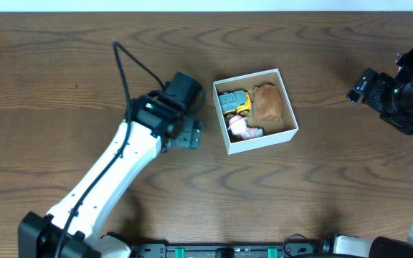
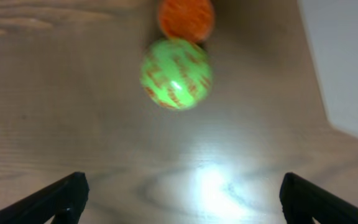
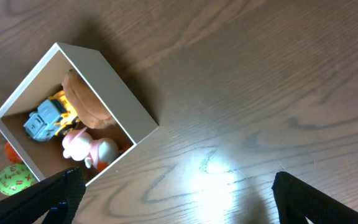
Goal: Pack container
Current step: 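Grasp the green numbered ball with the left gripper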
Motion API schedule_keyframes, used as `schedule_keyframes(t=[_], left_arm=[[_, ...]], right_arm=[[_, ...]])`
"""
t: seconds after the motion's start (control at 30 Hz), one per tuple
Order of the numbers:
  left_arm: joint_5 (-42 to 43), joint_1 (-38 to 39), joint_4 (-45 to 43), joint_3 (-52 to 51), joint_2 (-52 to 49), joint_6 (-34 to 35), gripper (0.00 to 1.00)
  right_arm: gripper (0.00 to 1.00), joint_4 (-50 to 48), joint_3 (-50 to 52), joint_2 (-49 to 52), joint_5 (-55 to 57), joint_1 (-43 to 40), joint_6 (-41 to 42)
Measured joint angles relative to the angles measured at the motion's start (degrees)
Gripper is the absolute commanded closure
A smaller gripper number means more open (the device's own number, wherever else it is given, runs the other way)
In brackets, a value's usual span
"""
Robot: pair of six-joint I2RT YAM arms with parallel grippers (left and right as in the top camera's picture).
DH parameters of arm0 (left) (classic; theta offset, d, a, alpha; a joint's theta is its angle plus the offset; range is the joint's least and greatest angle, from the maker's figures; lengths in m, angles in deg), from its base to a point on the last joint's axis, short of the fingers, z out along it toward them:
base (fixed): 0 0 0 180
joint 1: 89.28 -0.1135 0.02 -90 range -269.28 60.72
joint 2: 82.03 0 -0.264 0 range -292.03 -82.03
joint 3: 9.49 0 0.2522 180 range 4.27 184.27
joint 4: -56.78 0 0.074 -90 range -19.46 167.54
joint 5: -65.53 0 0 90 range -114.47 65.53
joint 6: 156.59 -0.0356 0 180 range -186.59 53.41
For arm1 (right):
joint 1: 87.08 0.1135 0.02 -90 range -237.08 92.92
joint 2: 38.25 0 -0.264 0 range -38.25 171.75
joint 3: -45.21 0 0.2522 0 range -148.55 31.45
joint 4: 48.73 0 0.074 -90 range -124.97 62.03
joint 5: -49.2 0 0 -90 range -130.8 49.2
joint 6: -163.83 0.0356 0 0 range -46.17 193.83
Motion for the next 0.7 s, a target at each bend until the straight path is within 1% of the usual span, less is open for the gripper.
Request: schedule_keyframes(t=[0.17, 0.3, 0.37, 0.47, 0.6, 0.7], left_arm=[[1.77, -6.69, -9.92, -2.47, -4.04, 0.81, 0.00], [5.05, -9.88, -15.65, -2.47, -8.13, 0.85, 0.04], [6.29, -10.38, -17.38, -2.47, -10.34, 1.01, 0.08], [7.67, -10.40, -18.18, -2.47, -13.66, 1.27, 0.18], [9.44, -10.36, -17.81, -2.47, -17.66, 1.09, 0.25], [10.19, -10.36, -17.51, -2.47, -19.17, 1.33, 0.35]], right_arm=[[0.01, 0.42, 0.00, 0.00, 0.00, 0.00, 0.00], [0.01, 0.66, 0.00, 0.00, -0.02, 0.00, 0.00], [0.01, 1.11, 0.00, 0.00, -0.02, 0.00, 0.00], [0.01, 1.38, 0.00, 0.00, 0.00, 0.00, 0.00], [0.01, 1.57, 0.00, 0.00, 0.00, 0.00, 0.00], [0.01, 1.62, 0.00, 0.00, 0.02, 0.00, 0.00]])
